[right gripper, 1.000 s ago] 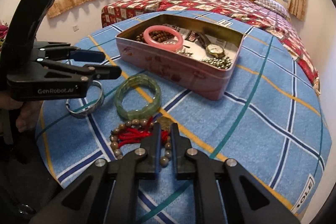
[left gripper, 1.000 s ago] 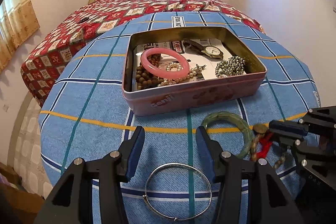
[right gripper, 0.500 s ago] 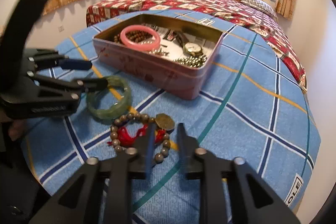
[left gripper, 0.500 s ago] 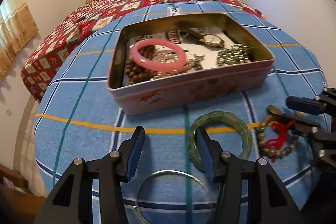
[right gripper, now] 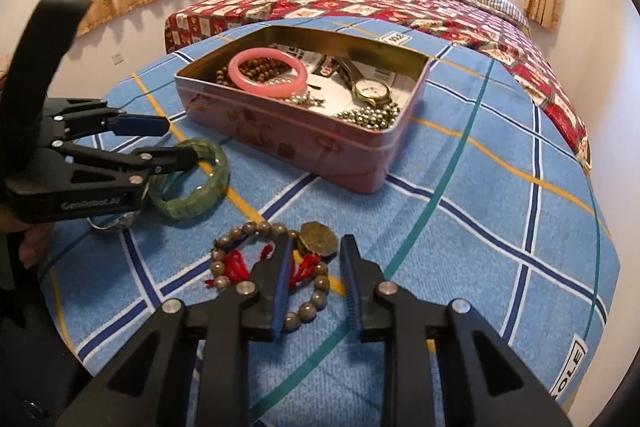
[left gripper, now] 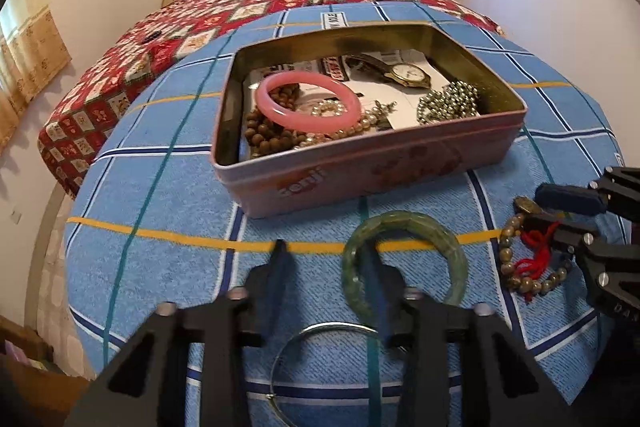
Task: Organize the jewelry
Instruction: 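Move both open grippers toward the jade bangle and bead bracelet, then grasp the green jade bangle with the left gripper while the right gripper grasps the red tassel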
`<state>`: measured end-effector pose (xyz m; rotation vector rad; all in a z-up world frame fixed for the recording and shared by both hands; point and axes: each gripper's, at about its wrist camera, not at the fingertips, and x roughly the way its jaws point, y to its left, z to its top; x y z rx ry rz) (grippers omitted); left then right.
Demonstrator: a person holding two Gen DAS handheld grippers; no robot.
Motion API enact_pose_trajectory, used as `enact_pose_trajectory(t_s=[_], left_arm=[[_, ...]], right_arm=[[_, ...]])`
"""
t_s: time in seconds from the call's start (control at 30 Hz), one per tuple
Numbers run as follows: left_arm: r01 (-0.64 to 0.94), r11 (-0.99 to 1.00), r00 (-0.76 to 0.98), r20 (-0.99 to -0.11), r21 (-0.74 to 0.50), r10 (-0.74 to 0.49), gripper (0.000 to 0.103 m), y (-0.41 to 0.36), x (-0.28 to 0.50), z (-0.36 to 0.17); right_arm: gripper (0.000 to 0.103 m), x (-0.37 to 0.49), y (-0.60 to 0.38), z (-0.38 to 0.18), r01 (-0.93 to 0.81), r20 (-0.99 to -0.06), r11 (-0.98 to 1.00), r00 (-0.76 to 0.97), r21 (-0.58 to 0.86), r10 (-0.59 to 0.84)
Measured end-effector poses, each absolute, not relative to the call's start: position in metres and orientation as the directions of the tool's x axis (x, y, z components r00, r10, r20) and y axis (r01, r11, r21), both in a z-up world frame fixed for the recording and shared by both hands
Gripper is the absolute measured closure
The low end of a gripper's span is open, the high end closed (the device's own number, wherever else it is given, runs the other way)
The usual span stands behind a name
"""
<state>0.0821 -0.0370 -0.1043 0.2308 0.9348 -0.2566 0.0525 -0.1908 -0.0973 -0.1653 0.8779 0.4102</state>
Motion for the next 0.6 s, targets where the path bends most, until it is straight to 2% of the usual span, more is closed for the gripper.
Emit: enact_pose_trajectory(t_s=[0.07,0.13,0.5,0.6], left_arm=[[0.318,0.944,0.568,-0.815,0.086,-0.118,0.072,-0.038,0.082,-0.104],[0.32,0.943,0.567,-0.816,0.088,-0.116,0.087,-0.038,0.083,-0.104],[0.285,0.951,0.577,-0.814,0.121,-0.069,0.088,-0.029,0.085,-0.105],[0.281,0.952,0.577,-0.814,0.119,-0.069,0.094,-0.026,0.085,-0.105]], right_arm=[[0.075,0.054,-0.193,-0.096,-0.408,-0.772,0.912,0.563,0.051,0.295],[0.076,0.056,-0.195,-0.095,-0.399,-0.768,0.914,0.564,0.067,0.302],[0.078,0.059,-0.197,-0.096,-0.365,-0.76,0.929,0.585,0.064,0.282],[0.078,0.06,-0.201,-0.095,-0.354,-0.755,0.932,0.589,0.08,0.288]])
